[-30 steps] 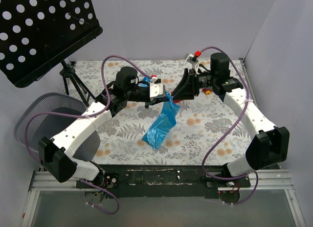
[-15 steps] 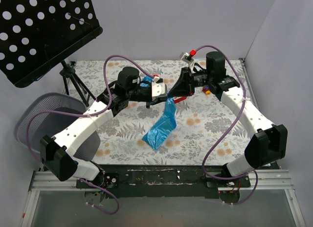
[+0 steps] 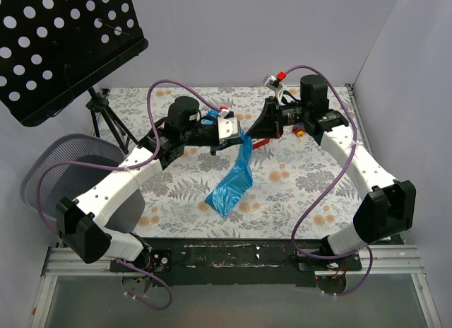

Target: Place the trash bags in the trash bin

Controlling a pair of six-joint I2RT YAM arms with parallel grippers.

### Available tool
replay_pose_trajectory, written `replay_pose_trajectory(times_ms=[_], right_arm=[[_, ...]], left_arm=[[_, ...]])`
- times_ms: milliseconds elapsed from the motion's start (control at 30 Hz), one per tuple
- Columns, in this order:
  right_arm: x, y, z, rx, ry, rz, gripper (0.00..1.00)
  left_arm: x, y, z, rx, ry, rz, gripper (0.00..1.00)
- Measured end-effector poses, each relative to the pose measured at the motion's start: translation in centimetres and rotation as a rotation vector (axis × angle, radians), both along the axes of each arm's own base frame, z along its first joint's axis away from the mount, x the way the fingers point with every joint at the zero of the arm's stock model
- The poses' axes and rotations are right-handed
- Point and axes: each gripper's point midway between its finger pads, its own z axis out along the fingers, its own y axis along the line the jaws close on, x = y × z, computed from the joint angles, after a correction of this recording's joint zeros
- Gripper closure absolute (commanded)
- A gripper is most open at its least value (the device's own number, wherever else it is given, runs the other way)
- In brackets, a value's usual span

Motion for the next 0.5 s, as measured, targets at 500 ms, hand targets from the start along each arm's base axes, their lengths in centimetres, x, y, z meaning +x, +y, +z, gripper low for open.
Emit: replay_pose_trajectory(times_ms=[500], right_arm=[[3.7, -2.8, -1.1, -0.089, -0.054, -0.223, 0.73]], left_arm=[[0.2, 1.3, -1.5, 0.029, -0.012, 0.067, 1.0]])
